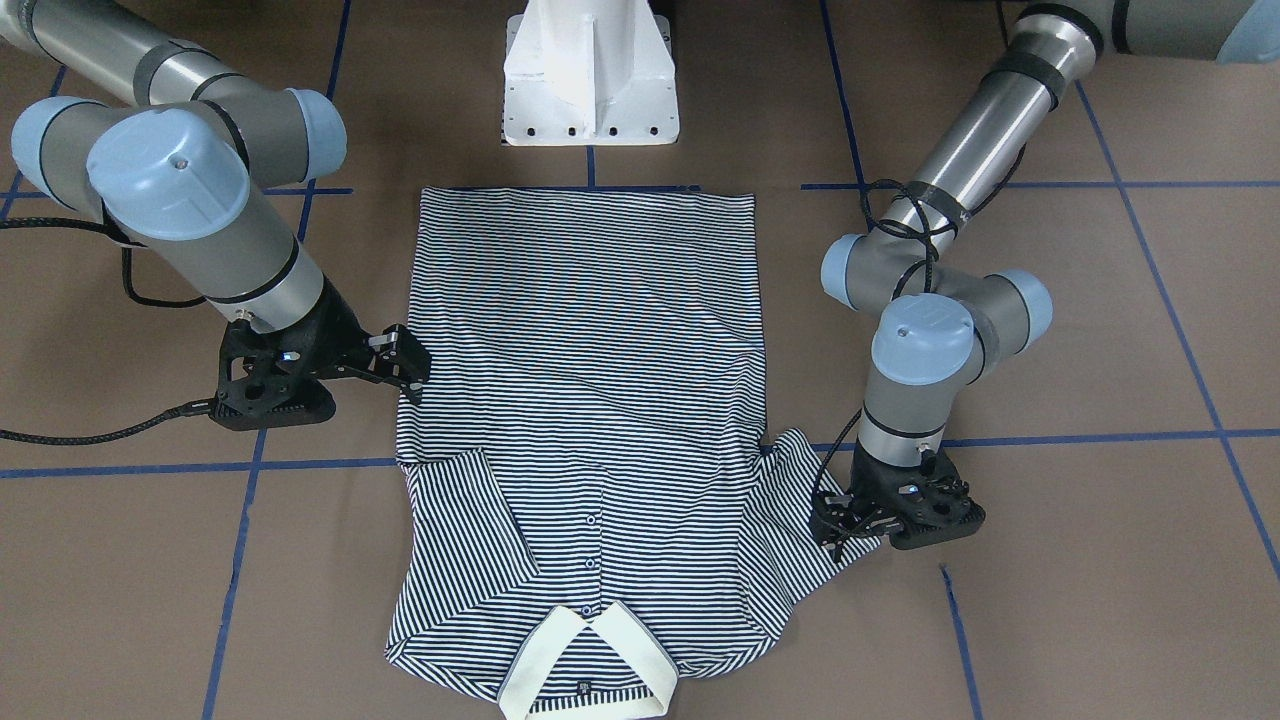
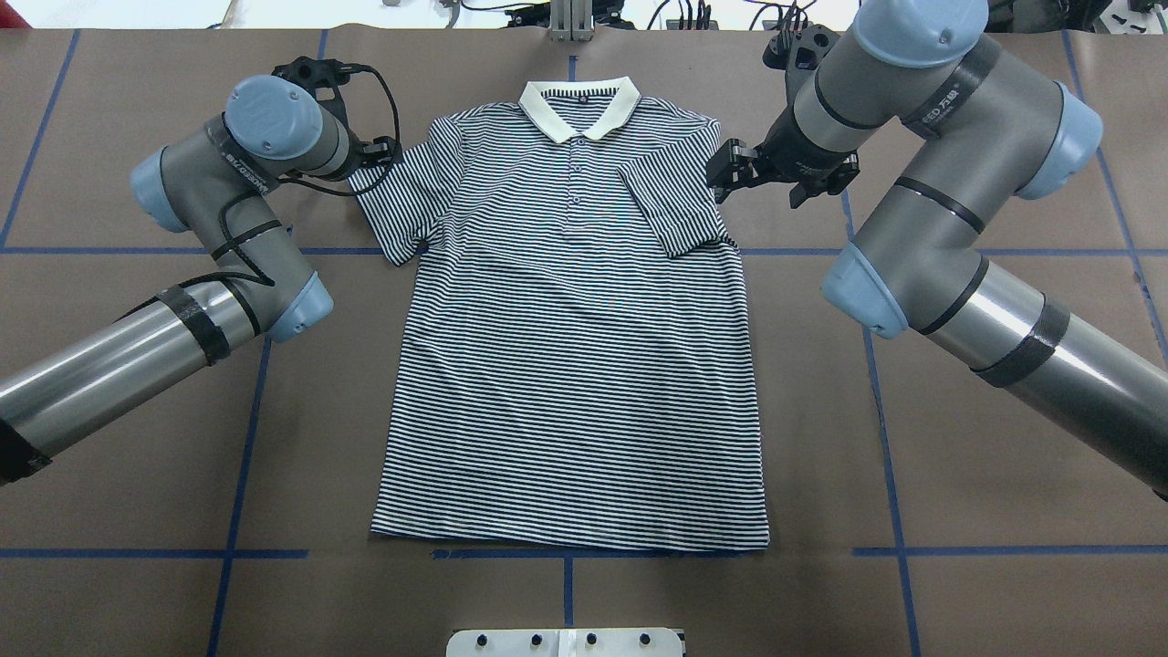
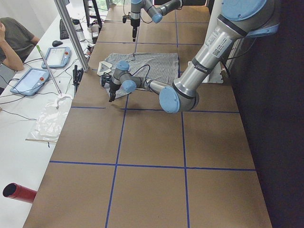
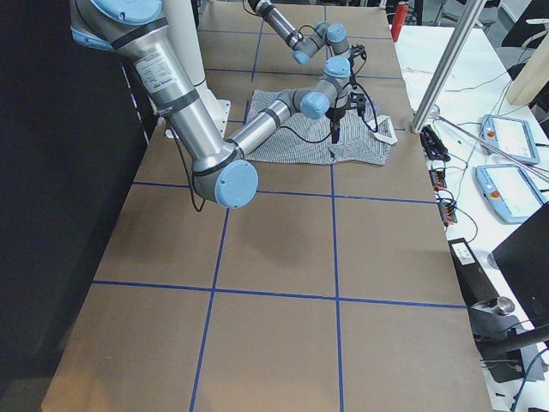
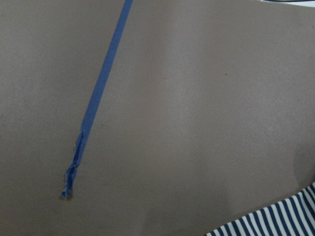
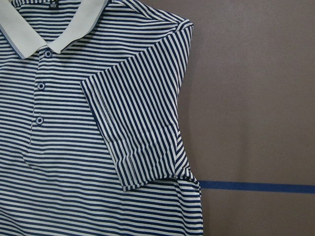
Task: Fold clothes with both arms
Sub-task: 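Release the folded sleeve with the right gripper while the left arm approaches, then grasp the sleeve nearest the left gripper and fold it inward onto the shirt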
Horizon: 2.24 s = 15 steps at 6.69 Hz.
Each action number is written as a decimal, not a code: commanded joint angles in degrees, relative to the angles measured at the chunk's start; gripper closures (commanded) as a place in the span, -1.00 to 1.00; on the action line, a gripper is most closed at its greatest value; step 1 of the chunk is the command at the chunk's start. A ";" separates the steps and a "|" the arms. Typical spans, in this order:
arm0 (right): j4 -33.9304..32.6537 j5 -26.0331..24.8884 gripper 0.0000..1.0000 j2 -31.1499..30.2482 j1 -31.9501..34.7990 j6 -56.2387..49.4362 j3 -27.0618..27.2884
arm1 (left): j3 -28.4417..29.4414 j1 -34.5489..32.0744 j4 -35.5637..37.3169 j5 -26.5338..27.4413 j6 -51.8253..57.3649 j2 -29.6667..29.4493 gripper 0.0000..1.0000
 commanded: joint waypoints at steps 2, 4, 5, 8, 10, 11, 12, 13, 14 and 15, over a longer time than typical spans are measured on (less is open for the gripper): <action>-1.57 0.00 -1.00 0.37 0.07 0.01 0.18 | 0.21 0.10 -0.39 -0.06 0.51 -0.16 -0.68; -1.57 0.00 -1.00 0.29 0.07 0.01 0.18 | 0.12 0.19 -0.21 -0.41 0.86 -0.24 -0.30; -1.57 -0.08 -1.00 0.20 0.08 0.01 0.18 | 0.12 0.19 -0.04 -0.41 0.86 -0.42 0.01; -1.57 -0.26 -1.00 0.20 0.08 -0.07 -0.08 | -2.32 0.10 1.62 -1.98 0.86 -0.42 1.00; -1.48 -0.26 -1.00 0.02 0.08 -0.07 -0.17 | -7.67 0.10 8.01 -3.13 0.86 -0.42 1.00; -1.48 -0.26 -1.00 0.02 0.08 -0.07 -0.09 | -12.05 0.10 16.32 -4.44 0.17 -2.94 1.00; -1.48 -0.35 -1.00 -0.15 0.08 -0.07 -0.08 | -11.83 0.19 20.32 -4.80 -1.58 -7.23 1.00; -1.39 -0.35 -1.00 -0.24 0.16 -0.07 0.00 | -8.18 1.23 19.75 -4.80 -5.43 -10.93 1.00; -1.39 -0.44 -1.00 -0.24 0.16 -0.07 0.00 | -0.40 2.20 18.96 -4.72 -9.21 -18.01 1.00; -1.48 -0.35 -1.00 -0.24 0.25 -0.07 0.00 | 7.69 2.73 11.29 -4.72 -12.99 -21.65 1.00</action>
